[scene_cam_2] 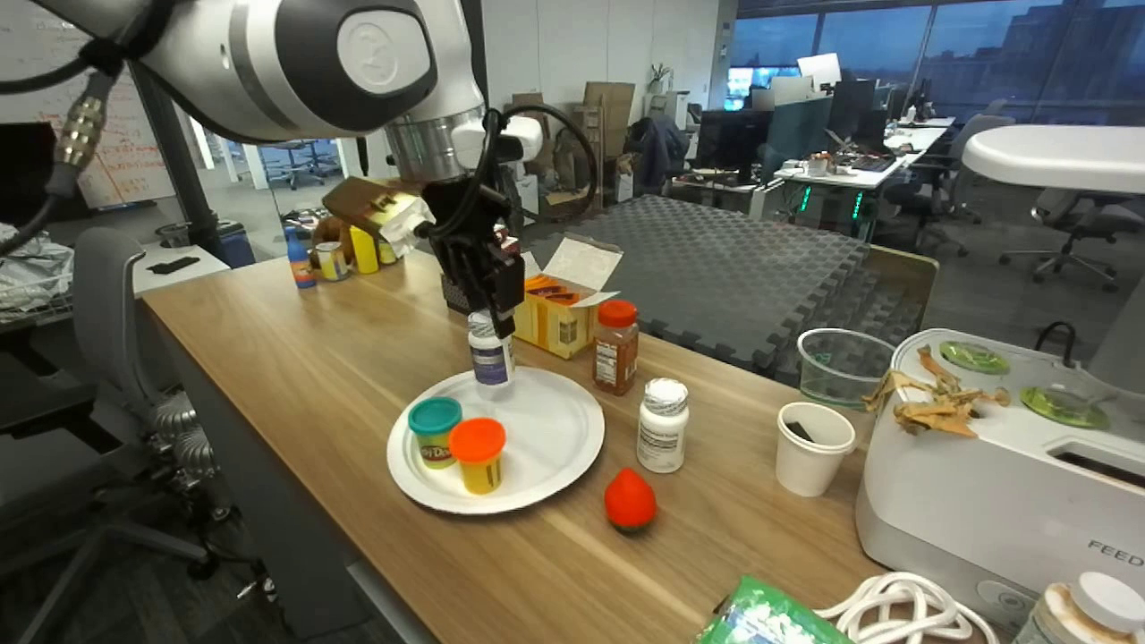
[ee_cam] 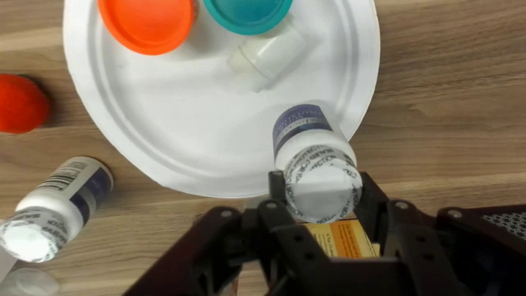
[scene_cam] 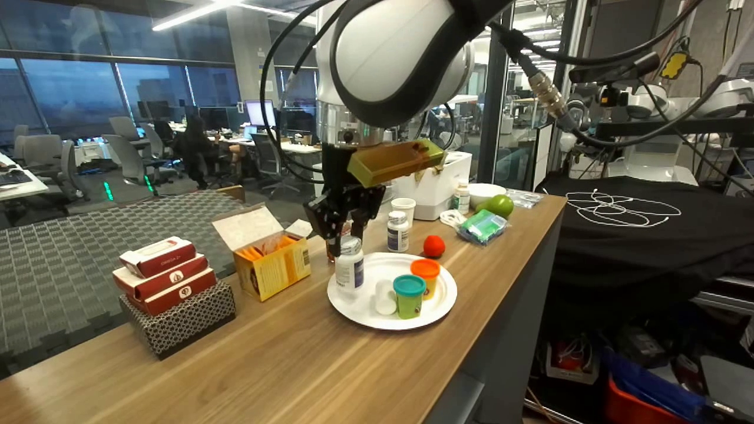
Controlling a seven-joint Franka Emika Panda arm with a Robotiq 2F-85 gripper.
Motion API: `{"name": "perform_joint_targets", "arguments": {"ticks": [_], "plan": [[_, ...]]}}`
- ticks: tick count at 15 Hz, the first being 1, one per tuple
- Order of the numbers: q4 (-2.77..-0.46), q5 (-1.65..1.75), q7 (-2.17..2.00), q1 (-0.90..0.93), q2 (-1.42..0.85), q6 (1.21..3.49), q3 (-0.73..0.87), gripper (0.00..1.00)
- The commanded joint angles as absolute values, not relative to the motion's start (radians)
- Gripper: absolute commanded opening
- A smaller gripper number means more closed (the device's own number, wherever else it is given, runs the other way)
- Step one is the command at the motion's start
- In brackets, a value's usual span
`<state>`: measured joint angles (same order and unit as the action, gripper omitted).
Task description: Put the bottles on the tray
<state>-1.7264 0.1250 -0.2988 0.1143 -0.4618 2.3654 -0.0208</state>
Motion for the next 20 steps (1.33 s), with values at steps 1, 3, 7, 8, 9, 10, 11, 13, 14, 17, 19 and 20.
{"name": "perform_joint_targets", "arguments": {"ticks": [1, 3, 7, 8, 9, 10, 11, 13, 14, 17, 19, 20], "plan": [[-1.678, 0.068, -0.244, 0.112, -0.503, 2.368, -0.036, 0.20], [-1.689, 0.055, -0.232, 0.113, -0.499, 2.366, -0.037, 0.20], [-1.718, 0.062, -0.231, 0.119, -0.480, 2.375, -0.028, 0.20], [-1.722, 0.065, -0.235, 0.119, -0.476, 2.378, -0.026, 0.20], [-1.724, 0.065, -0.236, 0.118, -0.472, 2.381, -0.024, 0.20], [-1.726, 0.069, -0.240, 0.119, -0.470, 2.384, -0.021, 0.20], [-1.729, 0.074, -0.248, 0.120, -0.468, 2.389, -0.015, 0.20], [-1.735, 0.080, -0.254, 0.120, -0.465, 2.392, -0.007, 0.20], [-1.741, 0.077, -0.254, 0.117, -0.463, 2.393, -0.004, 0.20], [-1.761, 0.067, -0.250, 0.111, -0.460, 2.395, -0.002, 0.20], [-1.779, 0.060, -0.246, 0.108, -0.458, 2.396, -0.006, 0.20], [-1.788, 0.057, -0.243, 0.107, -0.456, 2.398, -0.008, 0.20]]}}
